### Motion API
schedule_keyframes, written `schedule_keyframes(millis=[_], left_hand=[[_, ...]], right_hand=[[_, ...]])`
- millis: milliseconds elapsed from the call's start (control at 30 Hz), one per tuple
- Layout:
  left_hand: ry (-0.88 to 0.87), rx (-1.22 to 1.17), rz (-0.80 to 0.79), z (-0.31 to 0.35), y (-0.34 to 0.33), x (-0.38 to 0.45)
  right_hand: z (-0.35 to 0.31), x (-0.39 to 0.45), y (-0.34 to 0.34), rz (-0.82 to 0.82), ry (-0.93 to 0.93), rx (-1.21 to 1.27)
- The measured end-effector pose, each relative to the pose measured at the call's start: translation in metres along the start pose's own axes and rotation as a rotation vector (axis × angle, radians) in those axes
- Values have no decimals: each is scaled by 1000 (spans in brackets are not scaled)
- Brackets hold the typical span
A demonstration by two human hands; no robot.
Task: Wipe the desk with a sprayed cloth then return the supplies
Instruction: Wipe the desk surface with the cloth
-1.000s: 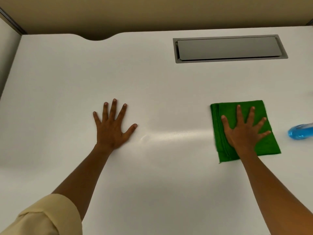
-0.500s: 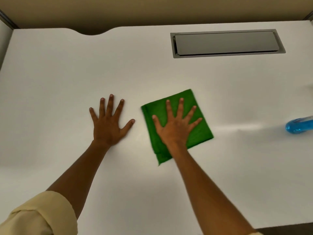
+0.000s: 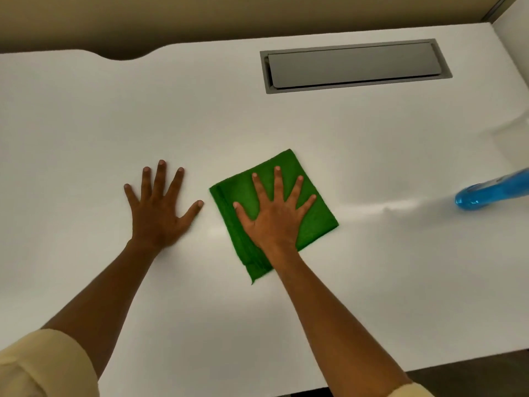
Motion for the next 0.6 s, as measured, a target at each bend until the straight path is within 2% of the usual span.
schedule_keyframes(millis=[133,300,433,600], left_hand=[[5,-1,3,0,0,0],[9,0,-2,3,2,-1],[20,-1,-8,2,2,0],[28,-2,-9,1,1,0]], right_hand=[[86,46,28,1,-214,-1],[187,44,48,39,-466,74],[199,45,54,43,-501,83],[159,66,54,39,-454,104]])
Point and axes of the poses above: each hand's wrist, its own x-axis towards the middle knuckle, its own y-axis out of the back of the hand, z = x × y, the point moved 3 cm from there along x, towards the middle knuckle, and after that the axes turned 9 degrees about -z, right-handed, at the moved point
